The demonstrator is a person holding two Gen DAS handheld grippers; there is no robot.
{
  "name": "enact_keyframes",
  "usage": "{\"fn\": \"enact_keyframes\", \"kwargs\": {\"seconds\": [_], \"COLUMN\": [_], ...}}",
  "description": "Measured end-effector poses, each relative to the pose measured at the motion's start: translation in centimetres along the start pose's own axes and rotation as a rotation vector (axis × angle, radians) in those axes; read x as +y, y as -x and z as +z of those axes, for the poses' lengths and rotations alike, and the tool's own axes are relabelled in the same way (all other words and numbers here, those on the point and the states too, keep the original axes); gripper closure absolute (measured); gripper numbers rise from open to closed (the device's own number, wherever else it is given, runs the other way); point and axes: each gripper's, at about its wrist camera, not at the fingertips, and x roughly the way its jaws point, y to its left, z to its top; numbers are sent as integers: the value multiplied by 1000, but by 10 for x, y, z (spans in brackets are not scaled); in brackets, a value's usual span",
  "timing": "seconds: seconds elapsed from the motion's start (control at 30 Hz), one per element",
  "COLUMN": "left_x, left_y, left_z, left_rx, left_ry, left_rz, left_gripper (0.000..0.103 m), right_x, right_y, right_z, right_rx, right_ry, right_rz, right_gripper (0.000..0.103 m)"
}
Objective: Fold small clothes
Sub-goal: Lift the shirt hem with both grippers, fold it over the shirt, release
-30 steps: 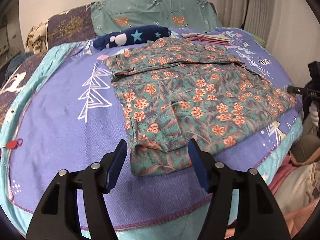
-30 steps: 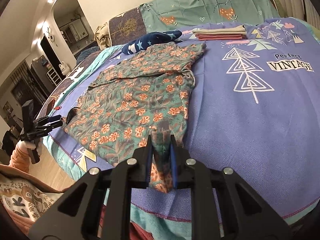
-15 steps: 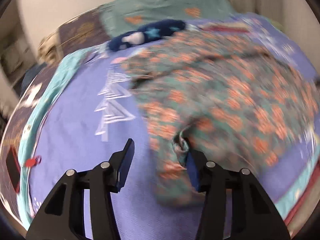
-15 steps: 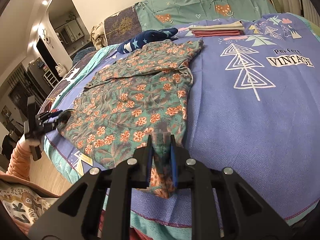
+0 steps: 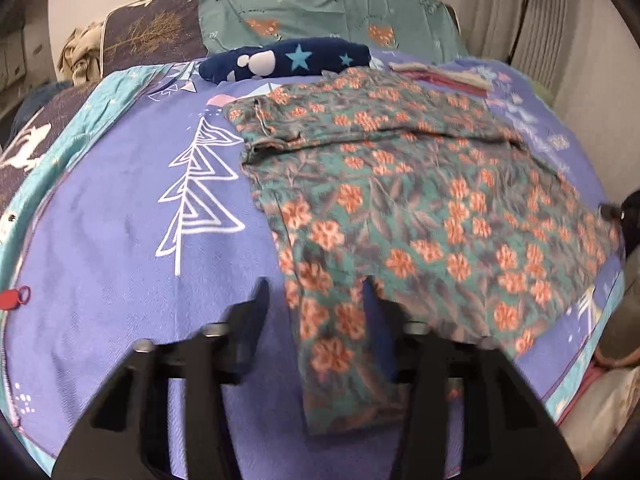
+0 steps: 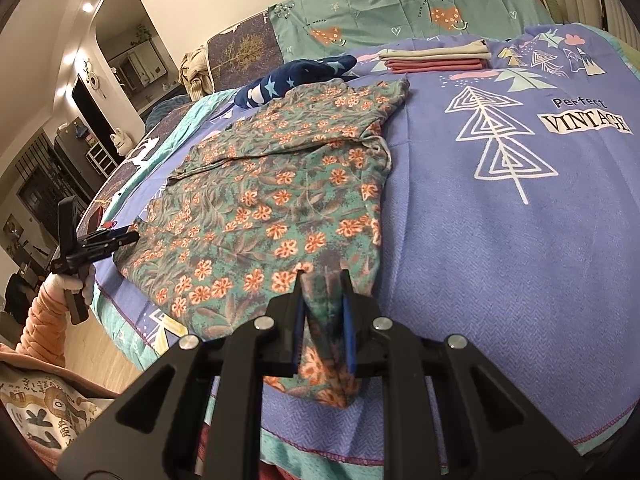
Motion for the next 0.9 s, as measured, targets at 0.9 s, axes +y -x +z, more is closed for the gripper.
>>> {"fn": "enact_keyframes", "kwargs": {"seconds": [0.9], "left_x": [18], "left_y": [37], "left_z": [195], "left_rx": [-378], "left_ry": [-29], "left_rz": [97], "left_gripper": [101], "right_x": [2], "right_y": [-37], "right_z": [241], "right_rx": [-309], "right_ry": [87], "right_rz": [-68], "right_gripper": [97]}}
